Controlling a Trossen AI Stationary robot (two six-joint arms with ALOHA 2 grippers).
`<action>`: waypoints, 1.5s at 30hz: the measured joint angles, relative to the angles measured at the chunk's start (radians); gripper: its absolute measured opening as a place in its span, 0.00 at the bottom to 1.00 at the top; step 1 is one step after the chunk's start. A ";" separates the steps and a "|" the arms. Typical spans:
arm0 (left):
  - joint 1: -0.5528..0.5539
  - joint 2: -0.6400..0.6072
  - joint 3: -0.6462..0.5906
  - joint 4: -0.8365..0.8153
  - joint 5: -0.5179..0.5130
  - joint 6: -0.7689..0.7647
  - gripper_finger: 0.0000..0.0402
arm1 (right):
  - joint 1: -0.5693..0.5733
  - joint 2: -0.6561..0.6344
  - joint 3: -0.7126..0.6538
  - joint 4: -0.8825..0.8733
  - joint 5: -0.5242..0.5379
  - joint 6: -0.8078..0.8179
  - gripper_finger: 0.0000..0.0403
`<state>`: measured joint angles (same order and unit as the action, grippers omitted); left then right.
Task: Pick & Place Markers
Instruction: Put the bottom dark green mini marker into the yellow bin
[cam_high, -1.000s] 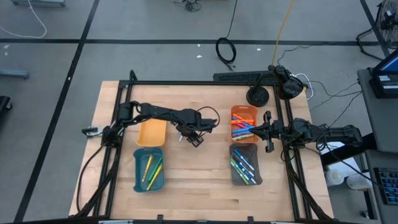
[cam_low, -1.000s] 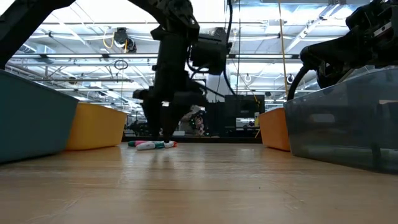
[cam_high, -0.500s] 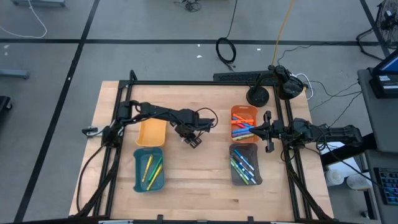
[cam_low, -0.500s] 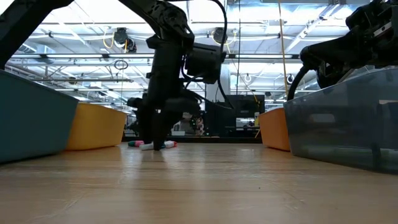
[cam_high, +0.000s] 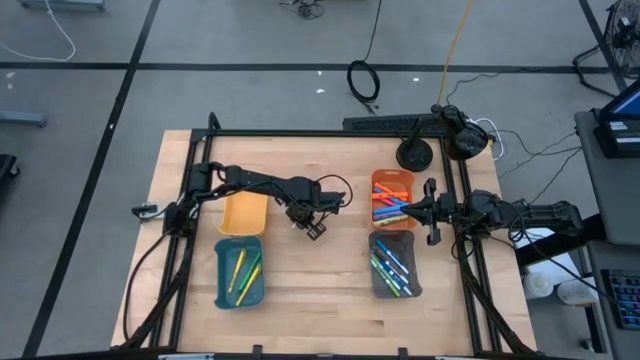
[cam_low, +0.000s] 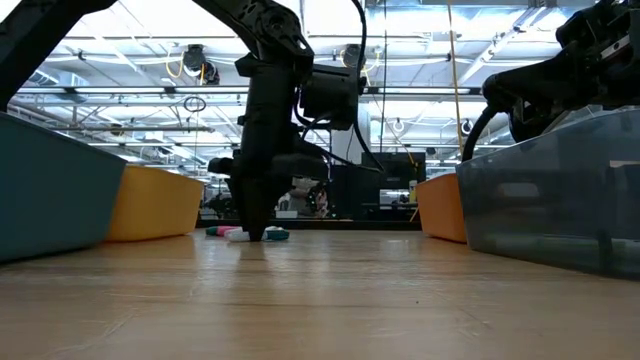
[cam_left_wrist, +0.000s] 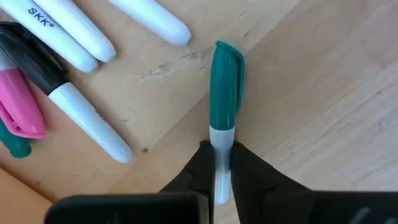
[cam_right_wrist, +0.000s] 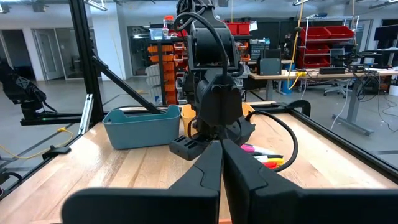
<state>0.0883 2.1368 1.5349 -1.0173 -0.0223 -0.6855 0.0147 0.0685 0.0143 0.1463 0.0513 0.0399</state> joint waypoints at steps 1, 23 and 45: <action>0.000 0.000 0.000 0.000 0.000 0.005 0.08 | 0.000 0.000 0.000 0.000 0.000 0.000 0.01; -0.105 -0.311 -0.003 -0.112 -0.212 -0.002 0.11 | 0.000 0.000 0.000 0.000 0.000 0.000 0.01; -0.171 -0.685 -0.375 -0.307 -0.326 -0.471 0.09 | 0.000 0.000 0.000 0.000 0.000 0.000 0.01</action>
<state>-0.0824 1.4520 1.1595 -1.3241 -0.3487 -1.1565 0.0150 0.0685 0.0143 0.1467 0.0516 0.0399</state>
